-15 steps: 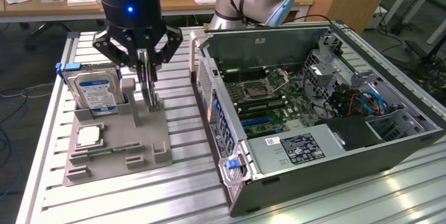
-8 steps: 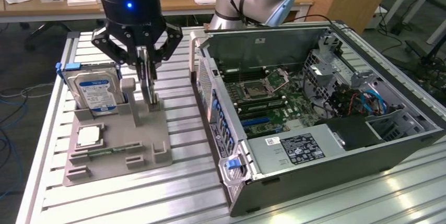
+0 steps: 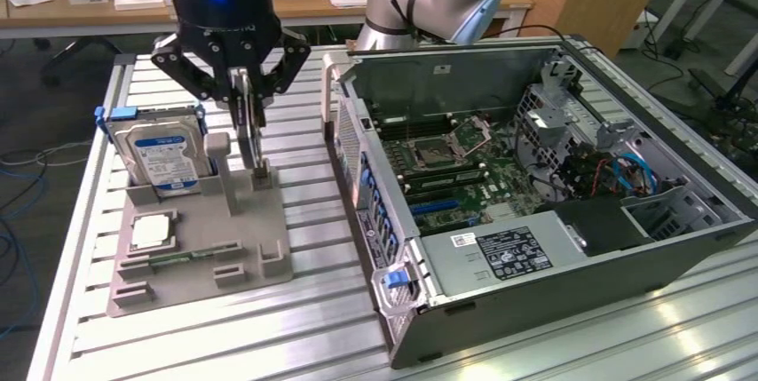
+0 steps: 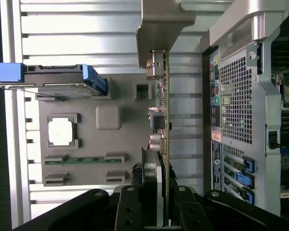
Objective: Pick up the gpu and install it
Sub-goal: 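Pick up the gpu and move the gpu toward the slot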
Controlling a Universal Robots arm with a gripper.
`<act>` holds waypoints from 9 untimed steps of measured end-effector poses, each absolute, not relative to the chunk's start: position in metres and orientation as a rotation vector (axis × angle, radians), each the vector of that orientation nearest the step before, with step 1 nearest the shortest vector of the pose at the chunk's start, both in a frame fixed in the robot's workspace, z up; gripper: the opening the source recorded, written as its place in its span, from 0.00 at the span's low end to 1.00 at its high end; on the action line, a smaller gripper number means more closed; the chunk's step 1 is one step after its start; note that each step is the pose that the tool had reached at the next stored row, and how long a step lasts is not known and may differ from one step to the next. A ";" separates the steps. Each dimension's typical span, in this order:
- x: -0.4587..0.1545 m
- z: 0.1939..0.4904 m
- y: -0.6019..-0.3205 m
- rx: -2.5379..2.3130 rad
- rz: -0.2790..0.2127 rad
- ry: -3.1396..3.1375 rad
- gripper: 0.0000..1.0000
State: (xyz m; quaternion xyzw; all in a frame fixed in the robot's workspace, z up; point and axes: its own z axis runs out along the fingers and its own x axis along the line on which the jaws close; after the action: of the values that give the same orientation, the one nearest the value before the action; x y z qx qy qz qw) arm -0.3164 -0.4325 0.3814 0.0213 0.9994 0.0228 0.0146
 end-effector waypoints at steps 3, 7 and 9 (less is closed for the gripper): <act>-0.316 0.382 -0.432 0.066 0.071 3.111 0.28; -0.316 0.382 -0.432 0.066 0.071 3.111 0.28; -0.316 0.382 -0.432 0.066 0.071 3.111 0.28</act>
State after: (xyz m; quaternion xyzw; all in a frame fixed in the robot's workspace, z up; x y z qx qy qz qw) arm -0.3164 -0.4325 0.3823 0.0214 0.9994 0.0227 0.0145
